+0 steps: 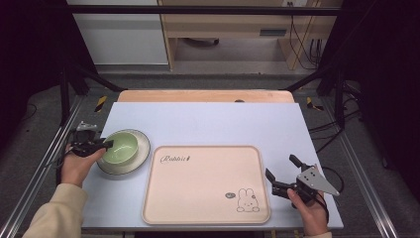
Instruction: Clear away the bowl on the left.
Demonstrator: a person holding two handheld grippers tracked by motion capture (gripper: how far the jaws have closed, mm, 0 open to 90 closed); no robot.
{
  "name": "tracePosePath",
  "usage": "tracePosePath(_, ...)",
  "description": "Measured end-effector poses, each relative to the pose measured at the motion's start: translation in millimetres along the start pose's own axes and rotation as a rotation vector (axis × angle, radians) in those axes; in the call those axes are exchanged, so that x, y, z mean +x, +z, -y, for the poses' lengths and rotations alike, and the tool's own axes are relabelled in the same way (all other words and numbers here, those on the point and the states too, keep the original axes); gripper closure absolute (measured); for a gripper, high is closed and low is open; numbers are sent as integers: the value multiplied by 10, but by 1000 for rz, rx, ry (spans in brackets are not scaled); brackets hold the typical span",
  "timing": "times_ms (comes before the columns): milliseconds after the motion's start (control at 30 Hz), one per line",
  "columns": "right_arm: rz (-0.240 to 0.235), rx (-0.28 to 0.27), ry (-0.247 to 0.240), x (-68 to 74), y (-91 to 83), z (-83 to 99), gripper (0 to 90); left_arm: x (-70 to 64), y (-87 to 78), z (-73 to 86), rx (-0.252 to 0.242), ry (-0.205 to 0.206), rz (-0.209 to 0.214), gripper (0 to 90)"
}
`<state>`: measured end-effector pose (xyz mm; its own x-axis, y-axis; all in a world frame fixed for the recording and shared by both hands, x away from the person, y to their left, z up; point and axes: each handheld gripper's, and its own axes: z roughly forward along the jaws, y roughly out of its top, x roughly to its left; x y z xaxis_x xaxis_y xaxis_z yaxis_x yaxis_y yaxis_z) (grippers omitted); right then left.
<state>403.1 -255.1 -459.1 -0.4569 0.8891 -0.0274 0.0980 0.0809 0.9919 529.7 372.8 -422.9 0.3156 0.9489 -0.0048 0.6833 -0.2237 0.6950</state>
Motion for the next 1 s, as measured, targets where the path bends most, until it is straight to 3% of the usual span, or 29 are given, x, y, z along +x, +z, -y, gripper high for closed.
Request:
tracePosePath(267, -7, -1, -13, 20, 2, -6, 43, -9, 43, -14, 23, -31, -5, 722)
tracePosePath(467, 2, -10, 11, -20, -14, -6, 43, 16, 94, -16, 58, -39, 5, 764)
tracePosePath(500, 5, -6, 9, -27, -27, -7, 43, 17, 117, -4, 84, -42, -1, 777)
tracePosePath(667, 14, -12, -12, -37, -53, -22, 43, 19, 126, 0, 92, -46, 2, 794)
tracePosePath(1000, 22, -12, 1, -68, -51, -13, 43, 76, 104, 20, 87, -138, 57, 829)
